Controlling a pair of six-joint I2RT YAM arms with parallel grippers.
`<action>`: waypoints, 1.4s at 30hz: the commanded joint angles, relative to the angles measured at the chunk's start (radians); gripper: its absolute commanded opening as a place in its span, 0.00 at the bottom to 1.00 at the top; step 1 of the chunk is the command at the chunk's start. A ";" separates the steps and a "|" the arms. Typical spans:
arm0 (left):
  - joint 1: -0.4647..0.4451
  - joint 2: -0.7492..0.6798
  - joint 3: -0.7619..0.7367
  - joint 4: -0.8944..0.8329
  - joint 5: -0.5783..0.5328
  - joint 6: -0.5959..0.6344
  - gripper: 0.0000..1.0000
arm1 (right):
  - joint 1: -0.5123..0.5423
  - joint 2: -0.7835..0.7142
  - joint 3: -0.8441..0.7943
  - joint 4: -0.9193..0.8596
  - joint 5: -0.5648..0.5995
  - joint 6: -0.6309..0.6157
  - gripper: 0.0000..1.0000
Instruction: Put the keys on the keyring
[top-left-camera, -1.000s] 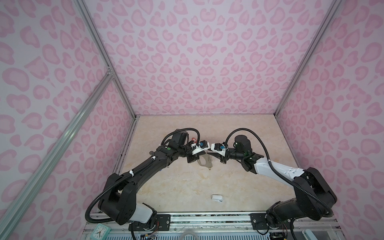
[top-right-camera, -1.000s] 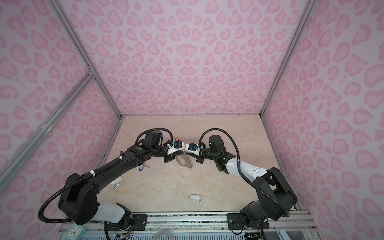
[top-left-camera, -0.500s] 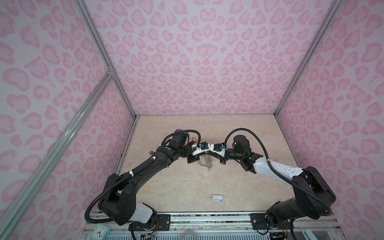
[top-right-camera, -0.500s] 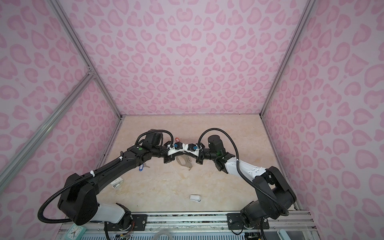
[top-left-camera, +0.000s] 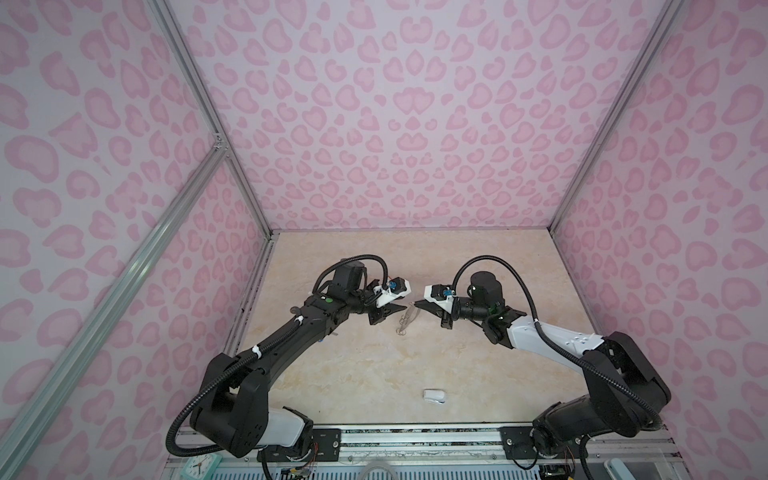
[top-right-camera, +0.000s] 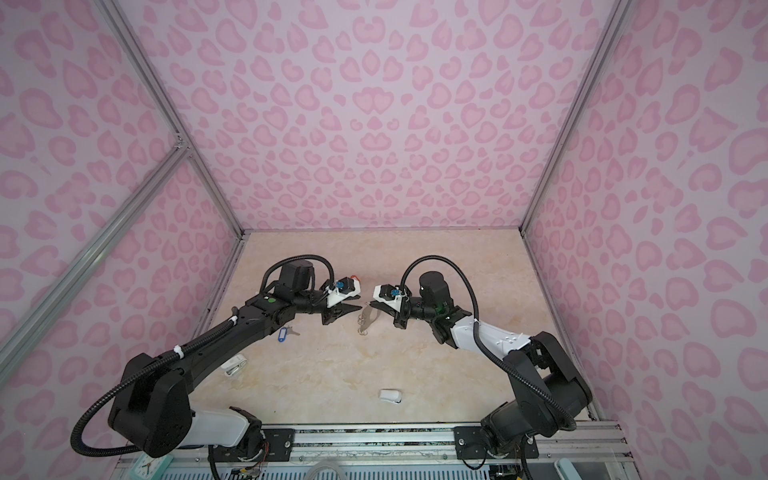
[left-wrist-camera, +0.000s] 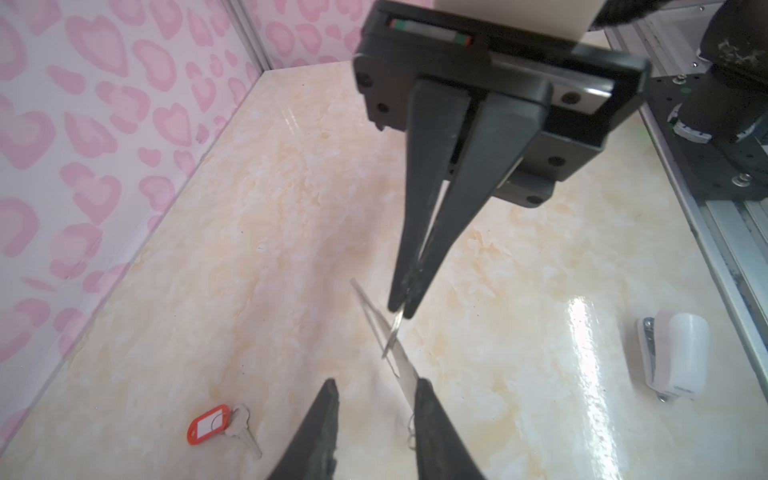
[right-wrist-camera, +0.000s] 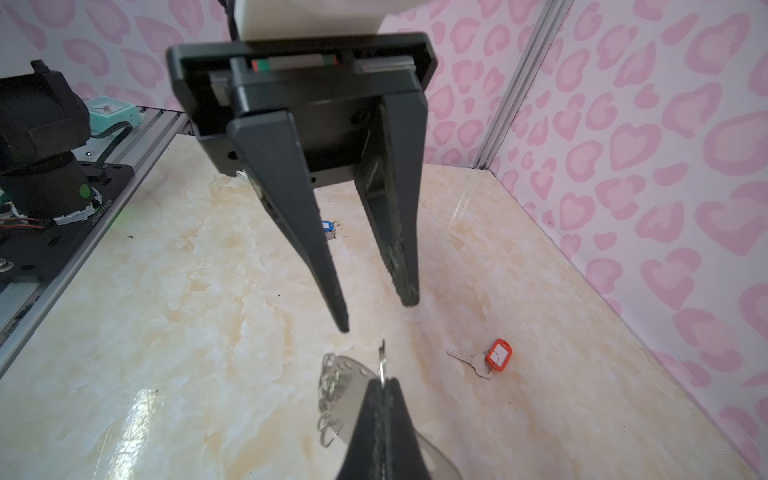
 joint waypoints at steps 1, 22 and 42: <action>0.023 -0.022 -0.050 0.151 0.093 -0.096 0.31 | -0.003 0.012 -0.020 0.128 -0.036 0.061 0.00; 0.013 0.014 -0.124 0.365 0.168 -0.197 0.18 | 0.020 0.050 -0.045 0.327 -0.030 0.173 0.00; -0.071 0.049 0.025 0.048 -0.040 -0.007 0.03 | -0.013 -0.006 0.003 -0.022 0.057 -0.065 0.31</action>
